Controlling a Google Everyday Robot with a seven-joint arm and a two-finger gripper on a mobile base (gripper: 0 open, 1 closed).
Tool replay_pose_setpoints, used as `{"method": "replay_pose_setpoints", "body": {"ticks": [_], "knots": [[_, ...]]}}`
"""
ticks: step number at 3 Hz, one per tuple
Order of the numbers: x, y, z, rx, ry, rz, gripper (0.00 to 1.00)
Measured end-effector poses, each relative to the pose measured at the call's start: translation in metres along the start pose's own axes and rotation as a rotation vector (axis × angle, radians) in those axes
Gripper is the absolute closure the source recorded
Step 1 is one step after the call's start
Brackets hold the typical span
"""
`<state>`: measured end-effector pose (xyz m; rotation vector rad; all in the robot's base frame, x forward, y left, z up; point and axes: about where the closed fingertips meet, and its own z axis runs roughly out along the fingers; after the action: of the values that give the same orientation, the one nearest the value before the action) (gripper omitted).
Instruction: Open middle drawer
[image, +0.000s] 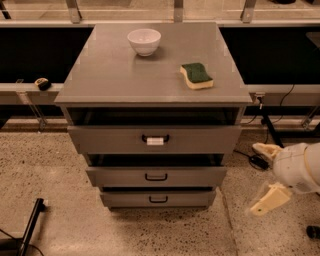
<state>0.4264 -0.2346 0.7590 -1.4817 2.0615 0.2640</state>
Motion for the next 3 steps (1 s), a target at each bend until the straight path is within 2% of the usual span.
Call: {"method": "replay_pose_setpoints", "body": {"ticks": [1,2,3], "knots": [[0.006,0.003,0.019,0.002,-0.118,0.027,0.00],[0.002,0.002,0.046,-0.025,-0.129,-0.008,0.00],[-0.007,0.006,0.109,-0.087,-0.172,-0.107,0.00]]}}
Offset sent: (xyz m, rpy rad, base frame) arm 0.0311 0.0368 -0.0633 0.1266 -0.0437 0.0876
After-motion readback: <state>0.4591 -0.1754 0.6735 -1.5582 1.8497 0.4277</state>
